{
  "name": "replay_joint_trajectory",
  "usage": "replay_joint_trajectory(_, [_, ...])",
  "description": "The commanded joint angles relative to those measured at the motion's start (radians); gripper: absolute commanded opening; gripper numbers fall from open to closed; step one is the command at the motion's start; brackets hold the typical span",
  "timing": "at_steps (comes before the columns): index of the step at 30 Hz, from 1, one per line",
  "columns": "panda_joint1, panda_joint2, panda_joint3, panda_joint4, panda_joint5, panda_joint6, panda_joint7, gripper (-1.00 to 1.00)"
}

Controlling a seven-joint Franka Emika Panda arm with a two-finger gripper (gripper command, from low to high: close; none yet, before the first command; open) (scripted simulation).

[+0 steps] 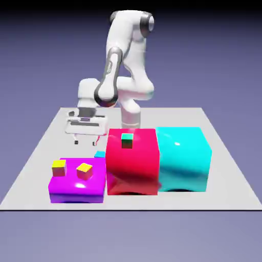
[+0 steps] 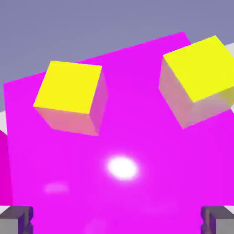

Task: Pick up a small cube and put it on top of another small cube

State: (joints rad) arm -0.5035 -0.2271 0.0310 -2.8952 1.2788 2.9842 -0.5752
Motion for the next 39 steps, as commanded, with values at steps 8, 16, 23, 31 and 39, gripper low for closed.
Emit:
replay_joint_trajectory(8, [-0.140, 0.092, 0.011, -0.025, 0.327, -0.006, -0.348, 0.00])
replay_joint_trajectory(16, [-0.275, 0.108, 0.128, -0.074, 0.635, -0.031, -0.696, 0.00])
replay_joint_trajectory(23, [-0.373, 0.043, 0.322, -0.130, 0.924, -0.096, -1.000, 0.00])
replay_joint_trajectory(31, [-0.506, 0.069, 0.473, -0.148, 1.102, -0.095, -1.249, 0.00])
replay_joint_trajectory(39, [-0.708, 0.237, 0.555, -0.071, 1.302, -0.108, -1.596, 0.00])
